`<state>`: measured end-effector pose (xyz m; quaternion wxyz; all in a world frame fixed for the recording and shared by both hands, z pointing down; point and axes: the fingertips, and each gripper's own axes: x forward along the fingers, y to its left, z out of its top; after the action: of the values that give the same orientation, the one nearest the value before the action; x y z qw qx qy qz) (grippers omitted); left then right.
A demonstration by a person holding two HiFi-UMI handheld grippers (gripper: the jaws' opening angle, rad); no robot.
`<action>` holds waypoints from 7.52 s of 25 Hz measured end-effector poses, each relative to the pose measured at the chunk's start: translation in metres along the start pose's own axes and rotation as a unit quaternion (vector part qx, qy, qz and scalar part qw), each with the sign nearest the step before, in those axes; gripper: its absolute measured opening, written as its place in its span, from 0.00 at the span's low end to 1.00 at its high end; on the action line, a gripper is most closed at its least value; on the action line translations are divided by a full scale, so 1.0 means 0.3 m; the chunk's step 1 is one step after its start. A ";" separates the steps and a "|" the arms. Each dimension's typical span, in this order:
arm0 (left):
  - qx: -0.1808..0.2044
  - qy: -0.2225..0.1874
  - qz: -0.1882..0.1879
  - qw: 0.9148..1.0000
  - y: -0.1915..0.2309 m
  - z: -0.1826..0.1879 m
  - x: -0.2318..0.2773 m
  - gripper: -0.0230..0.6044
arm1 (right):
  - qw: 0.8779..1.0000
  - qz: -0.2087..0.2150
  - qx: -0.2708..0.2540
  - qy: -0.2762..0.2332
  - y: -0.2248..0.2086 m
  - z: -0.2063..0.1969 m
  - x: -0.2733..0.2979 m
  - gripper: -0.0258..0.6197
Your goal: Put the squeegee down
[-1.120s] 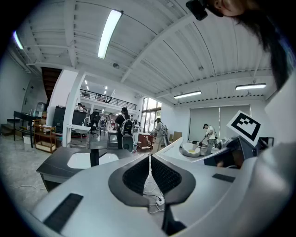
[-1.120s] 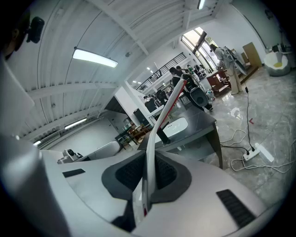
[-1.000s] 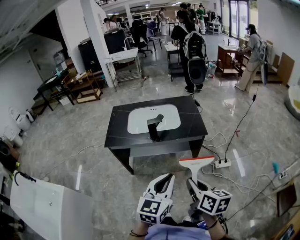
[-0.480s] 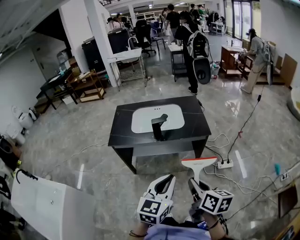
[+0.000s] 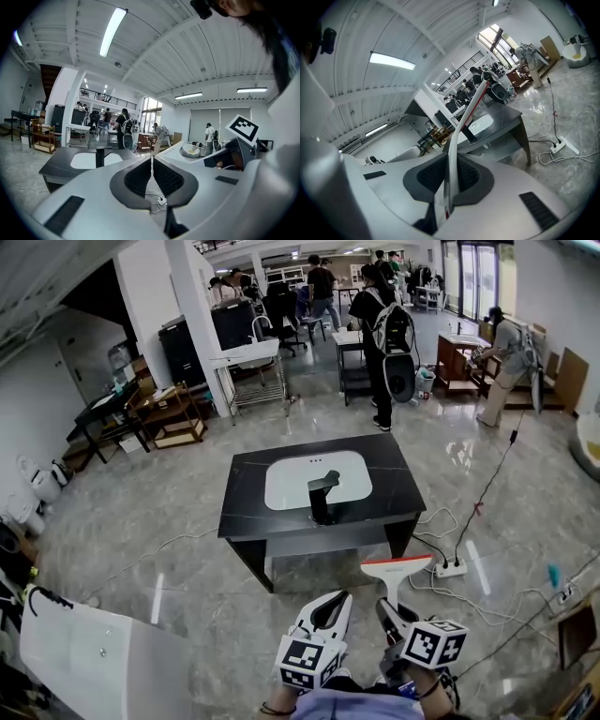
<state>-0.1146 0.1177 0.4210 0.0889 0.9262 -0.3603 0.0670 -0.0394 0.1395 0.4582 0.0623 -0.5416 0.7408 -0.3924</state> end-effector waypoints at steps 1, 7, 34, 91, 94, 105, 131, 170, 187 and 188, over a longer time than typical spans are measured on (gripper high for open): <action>0.003 -0.001 -0.004 1.000 0.007 -0.004 -0.003 0.08 | 1.000 -0.001 0.000 -0.001 0.005 -0.005 0.007 0.10; -0.004 0.008 -0.018 1.000 0.048 -0.054 -0.015 0.08 | 1.000 -0.016 0.007 0.000 0.007 -0.054 0.040 0.10; -0.016 0.030 -0.005 0.999 0.177 -0.029 0.361 0.08 | 0.999 -0.004 0.022 0.031 -0.214 0.163 0.284 0.10; -0.027 0.042 0.032 0.998 0.461 0.166 1.394 0.08 | 0.995 0.026 0.039 0.083 -0.779 0.879 0.848 0.10; -0.026 0.045 0.028 0.998 0.529 0.165 1.461 0.08 | 0.995 0.024 0.042 0.089 -0.806 0.911 0.939 0.10; -0.031 0.049 0.014 0.998 0.670 0.187 1.656 0.08 | 0.993 0.014 0.055 0.104 -0.973 1.079 1.215 0.10; -0.049 0.084 0.012 0.995 0.885 0.102 1.778 0.08 | 0.971 0.012 0.136 0.194 -1.269 1.071 1.879 0.11; -0.037 0.065 0.013 0.997 0.827 0.139 1.710 0.08 | 0.983 -0.055 -0.072 0.159 -1.090 1.049 1.547 0.50; -0.036 0.062 0.035 0.997 0.684 0.144 1.558 0.08 | 0.994 0.003 -0.058 0.089 -0.843 1.011 1.128 0.33; -0.037 0.062 0.035 0.997 0.669 0.145 1.546 0.08 | 0.994 0.006 -0.061 0.086 -0.829 1.003 1.104 0.32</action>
<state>0.0907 -0.3410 0.4893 0.1428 0.9031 -0.3888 0.1137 0.1694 -0.3235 0.5239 -0.0327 -0.5042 0.7689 -0.3917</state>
